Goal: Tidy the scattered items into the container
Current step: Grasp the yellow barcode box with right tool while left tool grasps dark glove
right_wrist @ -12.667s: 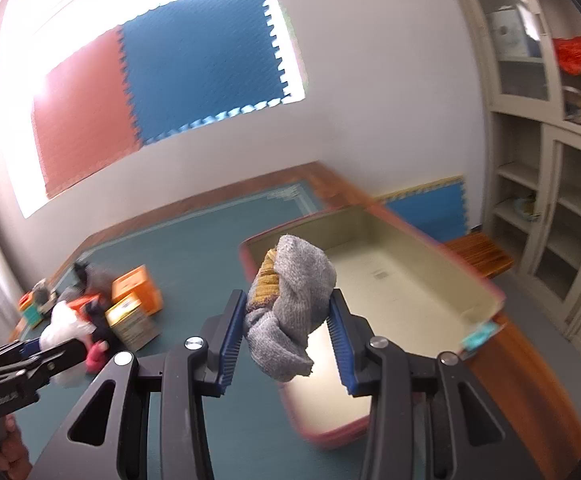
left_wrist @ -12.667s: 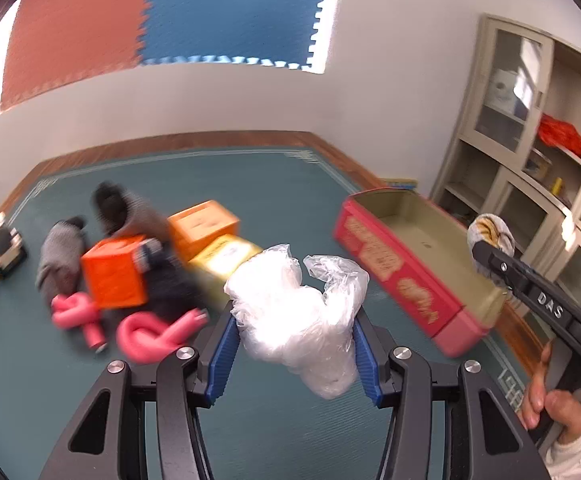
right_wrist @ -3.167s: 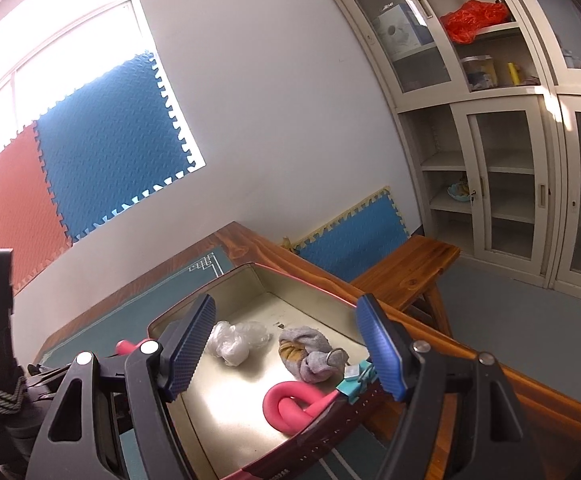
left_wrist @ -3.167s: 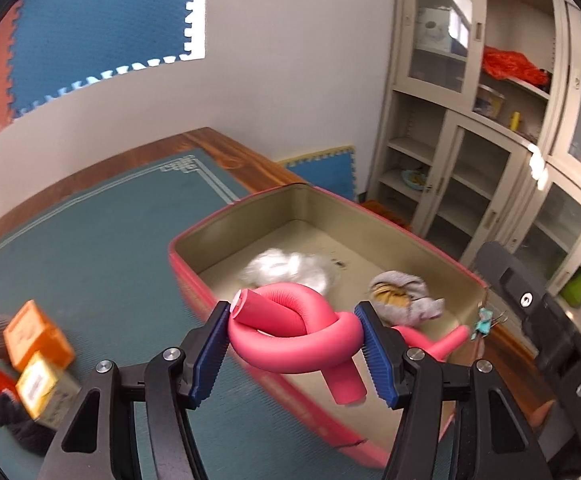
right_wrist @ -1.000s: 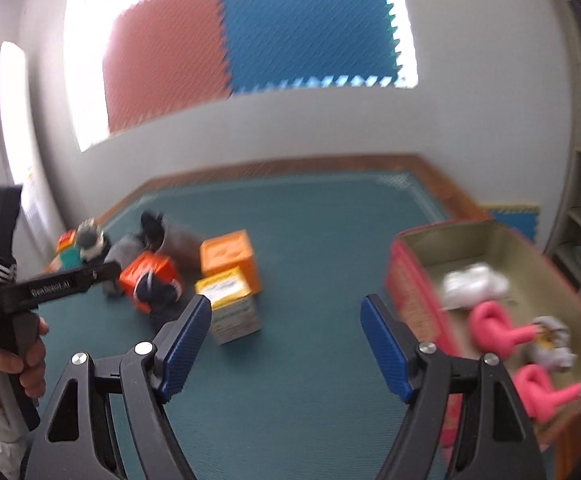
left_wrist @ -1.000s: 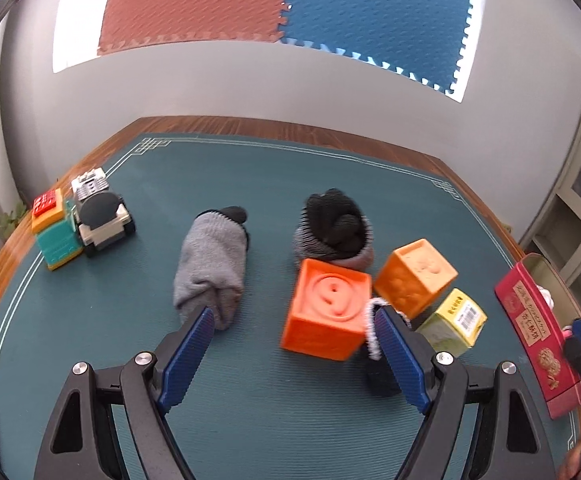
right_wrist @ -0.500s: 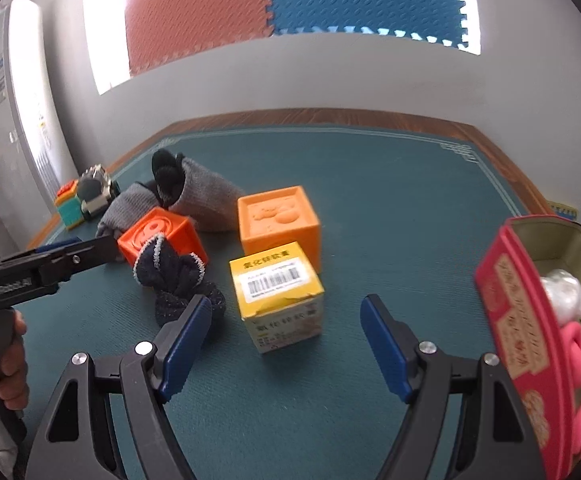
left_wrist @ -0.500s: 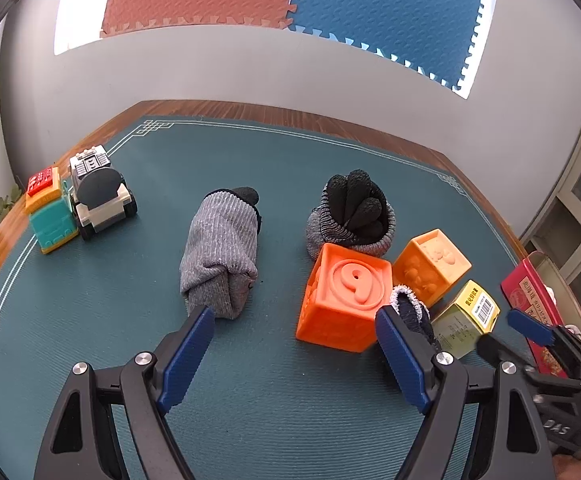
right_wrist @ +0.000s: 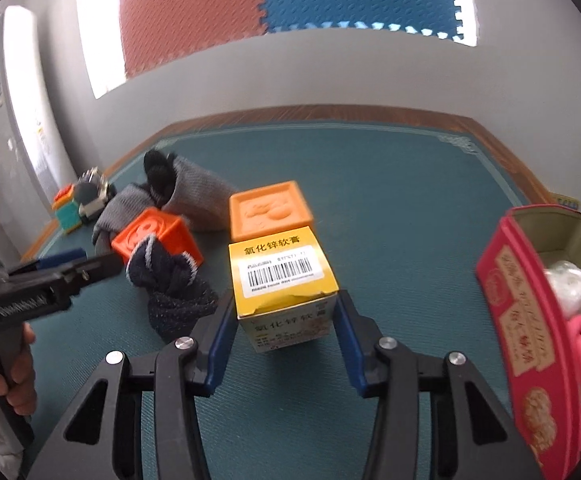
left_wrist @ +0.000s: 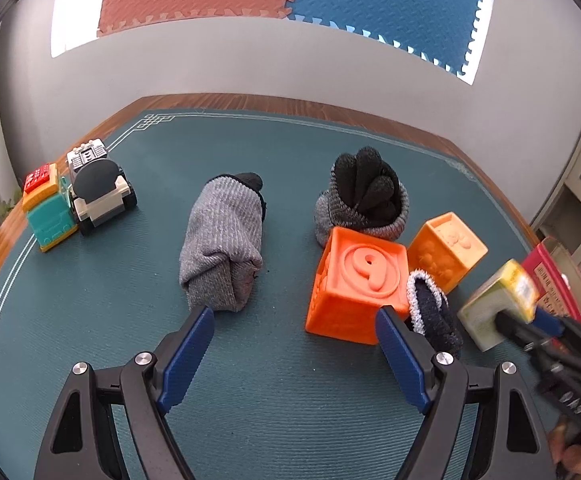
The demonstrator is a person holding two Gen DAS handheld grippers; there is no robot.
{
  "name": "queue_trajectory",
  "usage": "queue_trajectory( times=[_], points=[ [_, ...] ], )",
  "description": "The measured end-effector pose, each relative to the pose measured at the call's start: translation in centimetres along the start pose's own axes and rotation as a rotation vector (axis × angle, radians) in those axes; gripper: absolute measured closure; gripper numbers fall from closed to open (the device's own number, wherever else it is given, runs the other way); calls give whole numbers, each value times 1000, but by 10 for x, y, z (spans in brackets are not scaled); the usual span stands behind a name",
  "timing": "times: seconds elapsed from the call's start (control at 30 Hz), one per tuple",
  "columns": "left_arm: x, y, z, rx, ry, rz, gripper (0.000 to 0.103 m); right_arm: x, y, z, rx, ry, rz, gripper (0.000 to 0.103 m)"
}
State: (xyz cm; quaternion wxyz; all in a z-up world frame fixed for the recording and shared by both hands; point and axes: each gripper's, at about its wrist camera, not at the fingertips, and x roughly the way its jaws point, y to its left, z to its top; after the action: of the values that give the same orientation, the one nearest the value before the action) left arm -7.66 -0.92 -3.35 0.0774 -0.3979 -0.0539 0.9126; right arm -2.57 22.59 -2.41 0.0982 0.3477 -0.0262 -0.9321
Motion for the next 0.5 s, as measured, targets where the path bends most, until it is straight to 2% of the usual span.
queue_trajectory(
  times=[0.23,0.5],
  points=[
    [6,-16,-6,48,25,9,19,-13,-6,1,27,-32,3,52],
    [3,-43,-18,72,79,-108,19,-21,-15,6,57,-76,-1,51]
  ],
)
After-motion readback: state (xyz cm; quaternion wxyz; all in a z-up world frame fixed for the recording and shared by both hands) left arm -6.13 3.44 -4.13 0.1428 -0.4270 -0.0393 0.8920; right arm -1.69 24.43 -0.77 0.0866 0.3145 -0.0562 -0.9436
